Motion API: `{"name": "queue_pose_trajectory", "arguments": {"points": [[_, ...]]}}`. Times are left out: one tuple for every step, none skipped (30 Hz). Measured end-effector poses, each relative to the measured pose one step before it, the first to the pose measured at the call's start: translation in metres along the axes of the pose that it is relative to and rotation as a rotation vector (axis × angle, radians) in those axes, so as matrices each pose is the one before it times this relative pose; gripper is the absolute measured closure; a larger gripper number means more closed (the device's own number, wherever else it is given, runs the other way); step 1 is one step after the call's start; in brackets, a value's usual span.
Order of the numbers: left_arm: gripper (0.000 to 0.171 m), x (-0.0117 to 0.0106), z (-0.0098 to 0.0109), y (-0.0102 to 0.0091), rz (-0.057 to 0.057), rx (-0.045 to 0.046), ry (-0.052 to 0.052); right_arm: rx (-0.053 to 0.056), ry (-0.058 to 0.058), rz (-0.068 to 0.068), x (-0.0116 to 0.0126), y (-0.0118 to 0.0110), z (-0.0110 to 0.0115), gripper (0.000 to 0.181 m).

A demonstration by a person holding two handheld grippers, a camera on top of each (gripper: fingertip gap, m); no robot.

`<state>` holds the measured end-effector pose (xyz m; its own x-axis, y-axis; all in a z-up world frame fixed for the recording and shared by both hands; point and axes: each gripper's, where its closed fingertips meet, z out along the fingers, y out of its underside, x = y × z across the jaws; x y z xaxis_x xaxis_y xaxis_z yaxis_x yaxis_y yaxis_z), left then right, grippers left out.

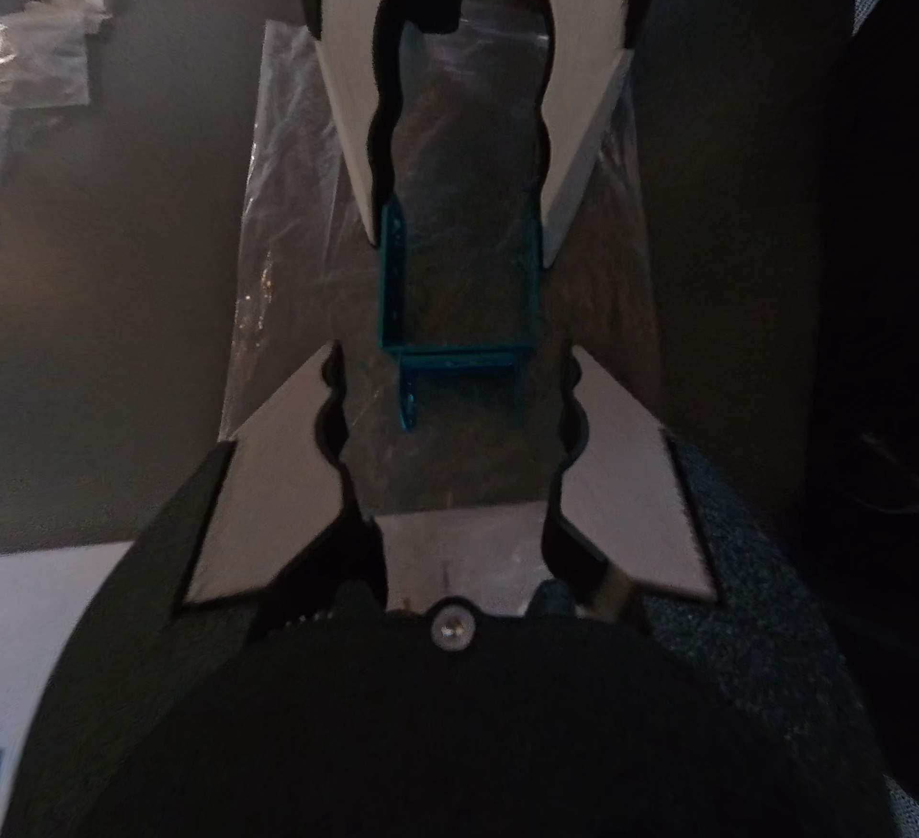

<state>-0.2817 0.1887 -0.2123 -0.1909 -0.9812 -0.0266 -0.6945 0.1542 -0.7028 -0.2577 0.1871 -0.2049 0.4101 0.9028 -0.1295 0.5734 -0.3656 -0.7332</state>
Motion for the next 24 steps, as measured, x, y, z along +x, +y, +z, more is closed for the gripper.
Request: {"name": "queue_pose_trajectory", "arguments": {"points": [[0.095,-0.00126,0.00311,-0.0013,-0.0046,0.00158,0.0099,0.0412,-0.0062,0.0216,0.00101,-0.00473,-0.00344,0.116],[0.104,0.00026,0.00122,-0.00241,-0.0045,0.01316,0.0172,0.0213,-0.0094,0.0233,0.00102,-0.00178,-0.00302,0.116],[0.106,0.00056,-0.00012,-0.00364,-0.0145,0.02195,0.0161,0.0064,-0.0116,0.0147,0.00019,-0.00013,-0.00263,0.116],[0.106,0.00003,-0.00047,-0.00295,-0.0167,0.018,0.0108,0.0156,-0.0022,0.0073,0.00022,-0.00158,-0.0023,0.117],[0.106,0.00014,-0.00082,-0.00239,-0.0109,0.01286,0.0077,0.011,-0.0054,0.006,-0.00035,-0.00106,-0.00148,0.116],[0.107,0.0,-0.00075,-0.00168,-0.0061,0.00515,0.0034,0.0069,-0.0054,0.0077,-0.00025,-0.00041,-0.0008,0.116],[0.107,-0.00045,-0.00088,-0.0013,-0.0044,-0.00136,-0.002,0.0077,-0.0002,0.0049,0.00053,-0.00087,-0.00077,0.116],[0.108,-0.0009,-0.00106,-0.00116,-0.0038,-0.00411,-0.0076,0.0114,0.0042,-0.0039,0.00088,-0.00172,-0.0008,0.115],[0.108,-0.00089,-0.00148,-0.00093,0.0006,-0.00522,-0.0095,0.0099,0.002,-0.0038,0.00041,-0.00184,-0.0004,0.114],[0.109,-0.00083,-0.00239,-0.00065,0.0032,-0.007,-0.0087,0.006,-0.0033,0.0011,0.00012,-0.0012,0.00032,0.114],[0.11,-0.00123,-0.00319,-0.00079,0.0038,-0.00623,-0.0119,-0.0011,0.0051,0.0006,0.00123,-0.00086,-0.00009,0.114],[0.111,-0.00287,-0.00505,-0.00179,0.0049,0.00043,-0.0231,0.0083,0.0221,-0.0109,0.00259,-0.00221,-0.00146,0.115],[0.111,-0.00318,-0.00647,-0.00036,0.0032,-0.007,-0.0206,0.0139,0.0216,-0.0128,0.00184,-0.00306,-0.00238,0.115],[0.111,-0.00267,-0.00731,0.00301,0.0069,-0.02339,-0.0154,0.0093,0.0245,-0.0092,0.00274,-0.00315,-0.00284,0.118],[0.111,-0.00365,-0.00741,0.00499,0.0168,-0.02779,-0.0226,0.0053,0.013,-0.0127,0.00127,-0.00247,-0.00236,0.123],[0.111,-0.00483,-0.00728,0.00493,0.0196,-0.02027,-0.0291,-0.0029,0.0059,-0.013,0.00039,-0.00055,-0.00066,0.131],[0.111,-0.00345,-0.0062,0.005,0.0058,-0.01398,-0.0138,-0.0187,0.0084,-0.0079,0.00156,0.00194,0.0017,0.135],[0.111,-0.00223,-0.0051,0.00548,-0.0069,-0.01624,-0.0017,-0.0336,-0.0048,-0.0078,-0.00006,0.00349,0.00391,0.143],[0.111,-0.00332,-0.00451,0.00549,-0.0031,-0.01743,-0.0115,-0.0291,-0.0178,-0.0106,-0.00211,0.00219,0.0056,0.149],[0.111,-0.00303,-0.00437,0.00584,0.0019,-0.02121,-0.0128,-0.028,-0.022,-0.0092,-0.0022,0.00114,0.00691,0.152],[0.111,-0.00182,-0.00411,0.00478,0.0029,-0.0154,-0.0096,-0.0376,-0.0198,-0.0066,-0.00173,0.00145,0.00766,0.152],[0.111,-0.00098,-0.00394,0.00335,0.0009,-0.00634,-0.007,-0.0383,-0.0275,-0.0134,-0.00337,0.00091,0.00734,0.152],[0.111,-0.0011,-0.00356,0.00291,-0.0035,-0.00234,-0.0085,-0.0288,-0.0176,-0.02,-0.00222,-0.00051,0.00662,0.153],[0.111,-0.0009,-0.00316,0.00296,-0.0065,-0.00035,-0.0087,-0.0215,-0.0029,-0.0262,0.00008,-0.00105,0.00564,0.157]]}}
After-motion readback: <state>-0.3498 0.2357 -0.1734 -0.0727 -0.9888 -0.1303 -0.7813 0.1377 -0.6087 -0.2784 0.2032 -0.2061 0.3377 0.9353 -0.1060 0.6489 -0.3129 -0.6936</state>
